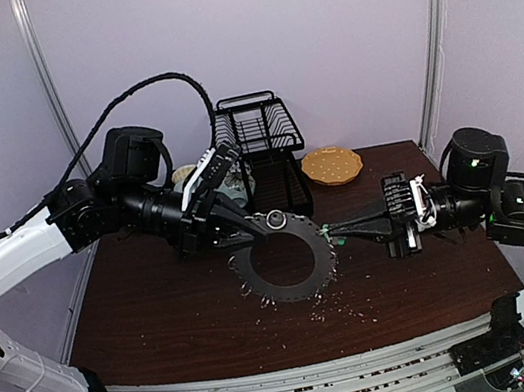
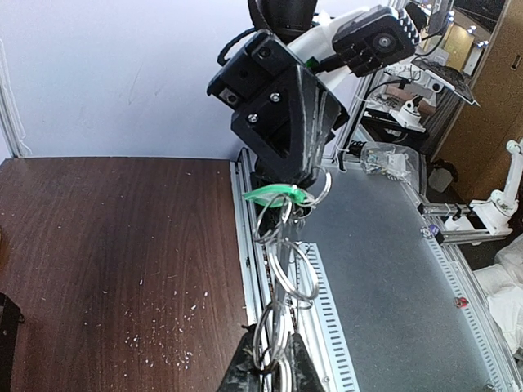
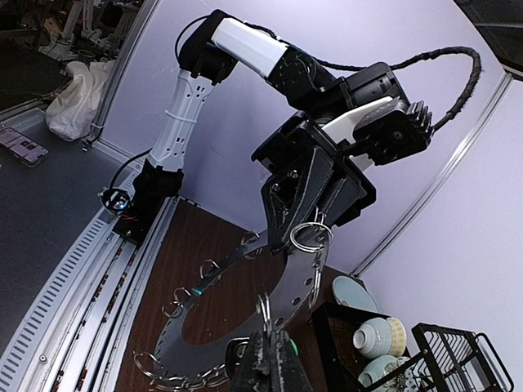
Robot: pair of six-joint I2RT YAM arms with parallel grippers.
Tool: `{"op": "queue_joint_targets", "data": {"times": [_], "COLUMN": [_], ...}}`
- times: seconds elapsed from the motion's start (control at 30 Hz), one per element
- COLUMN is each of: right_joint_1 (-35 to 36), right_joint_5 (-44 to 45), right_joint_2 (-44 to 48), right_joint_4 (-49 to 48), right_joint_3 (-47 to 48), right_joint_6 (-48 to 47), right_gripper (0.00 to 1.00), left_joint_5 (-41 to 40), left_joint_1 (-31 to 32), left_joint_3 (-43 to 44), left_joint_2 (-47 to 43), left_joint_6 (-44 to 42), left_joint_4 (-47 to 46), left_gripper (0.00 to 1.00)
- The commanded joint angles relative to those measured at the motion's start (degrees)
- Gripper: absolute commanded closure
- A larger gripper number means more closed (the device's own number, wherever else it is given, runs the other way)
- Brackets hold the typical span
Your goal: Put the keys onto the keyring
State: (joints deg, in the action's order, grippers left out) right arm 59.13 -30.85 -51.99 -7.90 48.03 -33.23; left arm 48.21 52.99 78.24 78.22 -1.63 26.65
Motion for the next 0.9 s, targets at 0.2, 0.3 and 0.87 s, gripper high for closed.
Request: {"op": "queue_joint_targets", "data": {"times": [0.2, 0.3, 0.87], "right_joint_1": [-1.0, -3.2, -3.5], "right_joint_5": [5.5, 4.7, 8.9], "right_joint_2": [0.3, -2.1, -1.4], "right_joint_4": [-1.1, 5.1, 13.3], "right_joint_3": [1.0, 5.9, 10.4], "right_joint_6": [6.1, 12.4, 23.0], "right_gripper": [1.00, 1.00, 1.00], "left_joint_5": [-0.6, -8.8, -31.0], "left_joint_1": [0.3, 1.9, 6.5], "left_joint_3": [1.6, 1.1, 0.8], "left_joint_2": [-0.9, -2.9, -6.9], "left_joint_6": [-0.8, -4.1, -13.2], "left_joint_4": [-2.7, -2.7, 1.6], "left_gripper": [1.00, 1.00, 1.00]}}
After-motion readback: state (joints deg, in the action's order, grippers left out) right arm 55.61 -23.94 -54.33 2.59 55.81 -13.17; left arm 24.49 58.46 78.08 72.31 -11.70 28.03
